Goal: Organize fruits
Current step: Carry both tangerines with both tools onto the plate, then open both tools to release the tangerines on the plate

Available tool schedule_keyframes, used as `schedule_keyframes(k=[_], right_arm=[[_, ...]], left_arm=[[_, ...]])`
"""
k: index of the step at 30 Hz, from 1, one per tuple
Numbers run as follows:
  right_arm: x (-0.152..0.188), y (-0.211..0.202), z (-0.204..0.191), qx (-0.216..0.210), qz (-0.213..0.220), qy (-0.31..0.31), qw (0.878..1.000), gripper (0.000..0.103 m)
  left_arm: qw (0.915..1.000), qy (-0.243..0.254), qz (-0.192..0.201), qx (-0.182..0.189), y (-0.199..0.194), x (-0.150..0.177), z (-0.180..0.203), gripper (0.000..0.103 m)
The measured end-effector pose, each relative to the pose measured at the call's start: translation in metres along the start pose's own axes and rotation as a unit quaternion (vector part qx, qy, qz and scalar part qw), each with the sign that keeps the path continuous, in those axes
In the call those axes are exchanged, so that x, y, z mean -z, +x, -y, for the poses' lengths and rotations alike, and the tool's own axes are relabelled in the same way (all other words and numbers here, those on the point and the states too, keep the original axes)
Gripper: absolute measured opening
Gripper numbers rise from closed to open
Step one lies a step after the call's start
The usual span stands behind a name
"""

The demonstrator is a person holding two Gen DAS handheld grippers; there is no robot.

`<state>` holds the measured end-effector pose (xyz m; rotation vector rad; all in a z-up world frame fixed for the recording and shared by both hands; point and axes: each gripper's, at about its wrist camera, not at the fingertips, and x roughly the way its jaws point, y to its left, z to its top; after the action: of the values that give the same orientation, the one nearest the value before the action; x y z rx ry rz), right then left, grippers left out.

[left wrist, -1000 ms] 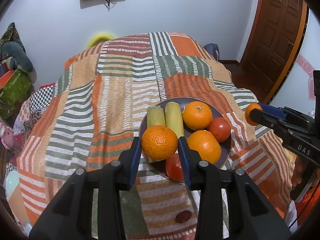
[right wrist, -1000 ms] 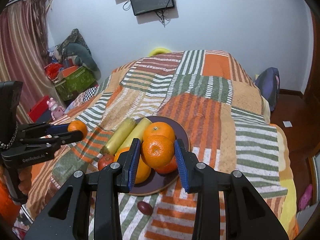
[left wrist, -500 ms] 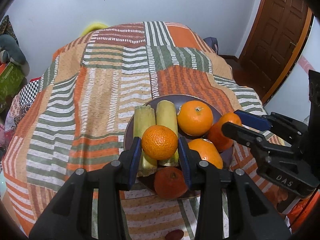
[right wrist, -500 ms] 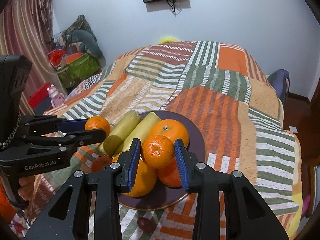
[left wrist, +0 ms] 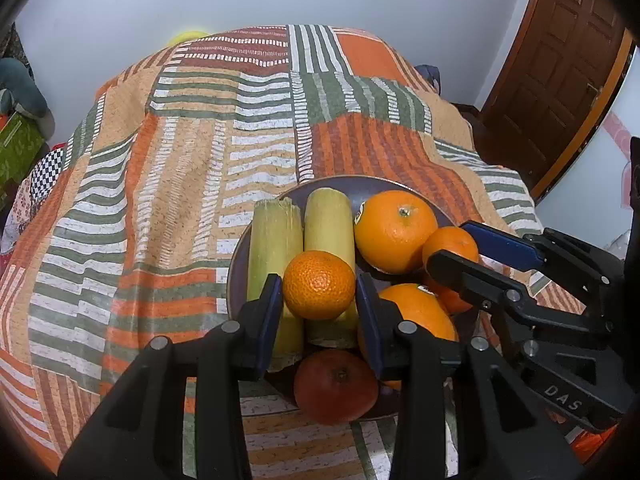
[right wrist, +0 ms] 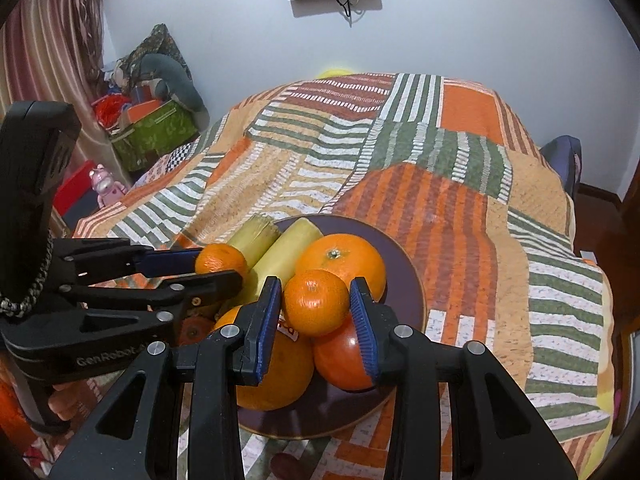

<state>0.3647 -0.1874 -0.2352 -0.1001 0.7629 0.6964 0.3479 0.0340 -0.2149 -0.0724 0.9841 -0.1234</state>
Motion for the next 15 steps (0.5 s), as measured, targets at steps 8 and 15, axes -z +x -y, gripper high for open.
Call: schedule_keyframes(k=[8, 15], right_arm=[[0.004, 0.002, -0.003, 0.003, 0.001, -0.006, 1.000, 0.033], [0.005, -0.009, 0.001, -0.002, 0.007, 0.005, 1.000, 0.034]], left_arm=[[1.0000, -0.002, -0.005, -0.002, 0.003, 0.000, -0.001, 0.038], [0.9998, -0.015, 0.007, 0.006, -0.008, 0.004, -0.002, 0.044]])
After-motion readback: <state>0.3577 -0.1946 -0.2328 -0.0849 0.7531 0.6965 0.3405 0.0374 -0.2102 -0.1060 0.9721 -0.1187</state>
